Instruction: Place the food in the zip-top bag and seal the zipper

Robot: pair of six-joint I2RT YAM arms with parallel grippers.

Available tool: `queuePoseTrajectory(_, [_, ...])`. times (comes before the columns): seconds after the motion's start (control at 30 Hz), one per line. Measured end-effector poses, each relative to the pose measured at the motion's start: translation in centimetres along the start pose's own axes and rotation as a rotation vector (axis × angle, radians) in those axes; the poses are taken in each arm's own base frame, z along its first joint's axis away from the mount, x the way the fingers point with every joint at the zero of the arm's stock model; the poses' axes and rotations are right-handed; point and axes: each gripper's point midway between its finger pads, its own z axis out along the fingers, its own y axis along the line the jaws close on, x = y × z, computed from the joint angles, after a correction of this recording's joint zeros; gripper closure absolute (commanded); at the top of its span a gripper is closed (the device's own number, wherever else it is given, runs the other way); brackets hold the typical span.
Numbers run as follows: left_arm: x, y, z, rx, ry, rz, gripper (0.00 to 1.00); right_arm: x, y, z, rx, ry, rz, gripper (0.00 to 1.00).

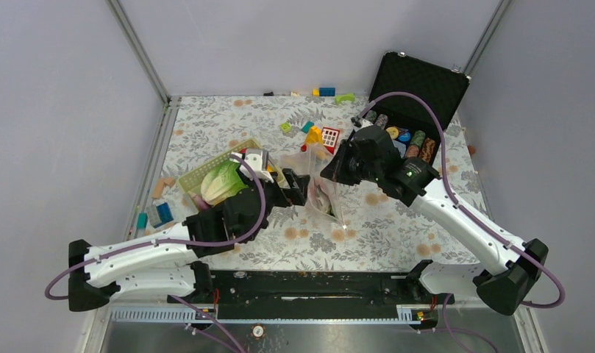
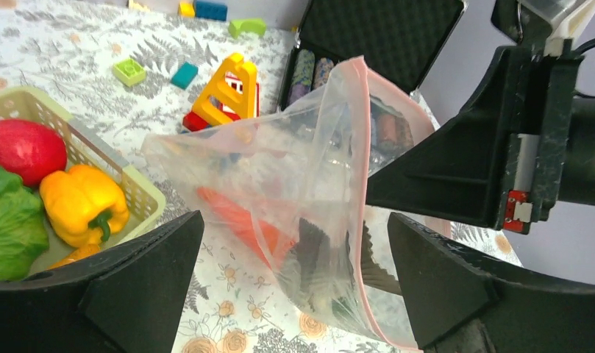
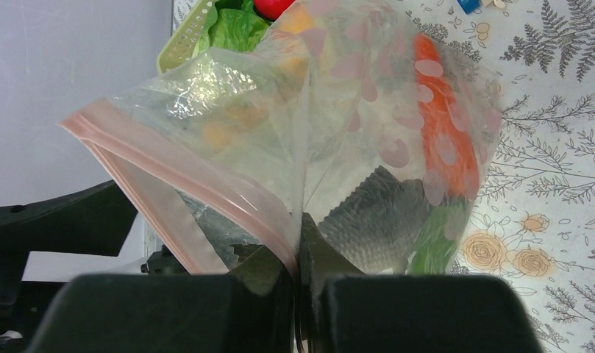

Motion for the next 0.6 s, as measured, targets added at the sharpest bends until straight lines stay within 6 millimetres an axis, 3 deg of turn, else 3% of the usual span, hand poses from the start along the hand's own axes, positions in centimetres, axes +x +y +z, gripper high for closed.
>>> queuePoseTrajectory(0.2, [2.4,0.9,1.7,-0.026,0.083,-0.032,0.12,0.3,-0.1,0.4,0.006,0.015,0.001,0.97])
queuePoseTrajectory(0.33, [3.6,1.9,2.5,-0.057,0.126,-0.037,0.26,0.3,-0.1,0.5,0.005,0.016,0.0,0.97])
queuePoseTrajectory(0.53, [4.2,1.8,2.8,-0.055,0.141,-0.049,0.75,0.4,-0.1,0.4,-0.002,0.025,-0.032,0.9])
queuePoseTrajectory(0.6, [4.7,2.0,3.2,-0.066,0.149,-0.033,0.97,0.8,-0.3,0.3,-0.002,0.045,-0.062,0.87])
